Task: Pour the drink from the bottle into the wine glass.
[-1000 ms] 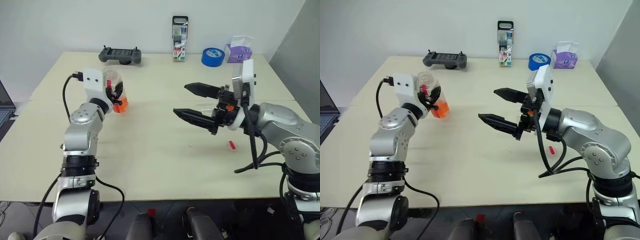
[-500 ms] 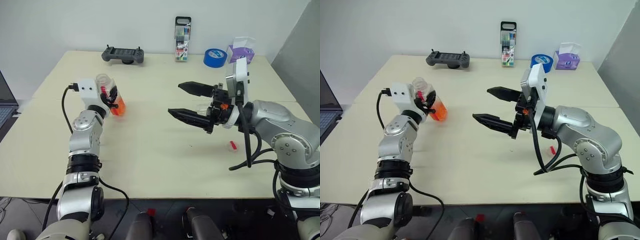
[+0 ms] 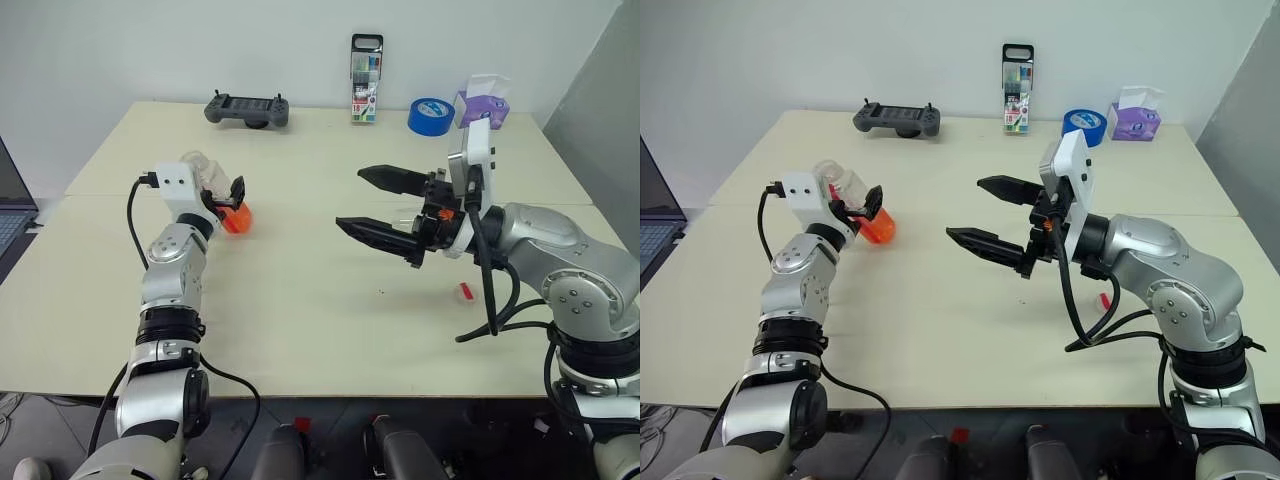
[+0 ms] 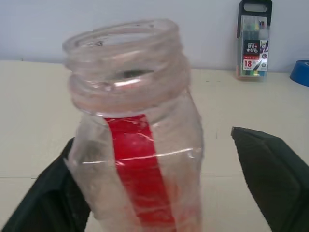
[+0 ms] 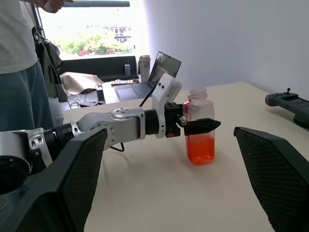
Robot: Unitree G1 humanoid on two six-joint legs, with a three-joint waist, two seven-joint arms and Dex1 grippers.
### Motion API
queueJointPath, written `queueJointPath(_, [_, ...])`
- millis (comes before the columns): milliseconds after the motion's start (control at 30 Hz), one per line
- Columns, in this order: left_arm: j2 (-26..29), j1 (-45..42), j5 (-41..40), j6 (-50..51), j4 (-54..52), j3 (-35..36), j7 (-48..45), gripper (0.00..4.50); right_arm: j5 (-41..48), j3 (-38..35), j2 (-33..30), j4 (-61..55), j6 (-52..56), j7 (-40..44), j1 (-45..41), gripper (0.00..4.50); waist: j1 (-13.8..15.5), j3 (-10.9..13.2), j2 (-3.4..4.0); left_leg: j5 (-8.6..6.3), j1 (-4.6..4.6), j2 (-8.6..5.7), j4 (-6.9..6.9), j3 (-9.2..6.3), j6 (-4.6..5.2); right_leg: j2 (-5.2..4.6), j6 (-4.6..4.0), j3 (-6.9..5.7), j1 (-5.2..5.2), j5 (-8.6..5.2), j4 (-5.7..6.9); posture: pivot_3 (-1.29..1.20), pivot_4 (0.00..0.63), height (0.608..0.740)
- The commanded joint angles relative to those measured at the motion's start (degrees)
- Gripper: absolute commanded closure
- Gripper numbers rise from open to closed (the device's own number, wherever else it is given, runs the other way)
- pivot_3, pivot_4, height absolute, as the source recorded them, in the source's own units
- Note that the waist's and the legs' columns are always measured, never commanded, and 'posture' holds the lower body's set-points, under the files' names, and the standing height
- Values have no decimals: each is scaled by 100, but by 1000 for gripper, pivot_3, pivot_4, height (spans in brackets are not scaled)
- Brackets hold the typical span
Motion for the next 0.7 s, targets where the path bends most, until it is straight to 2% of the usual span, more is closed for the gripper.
queueJointPath(33, [98,109,20,50,-281,12,-26,22,-14,-173,4,-196,-60,-41,16,0,0,0,0,0,0,0,0,0,0,0,0,0,0,0,0,0,150,740])
queueJointPath(333, [77,705,18,407,-1107,-46,44,22,-61,-181,34,-232,-71,-102,166,0,0,0,0,1,0,3,0,-11,0,-1,-1,-7,2,1,1,0,150,740])
queueJointPath(467, [91,1135,-23,779,-1784,9,166,22,-103,-185,16,-277,-81,-127,232,0,-1,-1,1,0,1,1,0,-7,-1,-2,-1,-4,4,1,-1,0,150,740])
queueJointPath(600, [107,2168,-164,1617,-3129,-3,196,22,-114,-304,-141,-422,-48,-149,492,0,-27,-1,3,0,5,4,-5,-8,-1,-6,-1,2,4,1,-1,0,150,740])
queueJointPath(700, [251,3242,-323,2418,-4395,-49,86,22,-228,-479,-460,-711,-48,-175,1020,0,-16,-1,2,0,2,7,-5,-13,-1,-6,-2,8,4,0,-1,0,150,740])
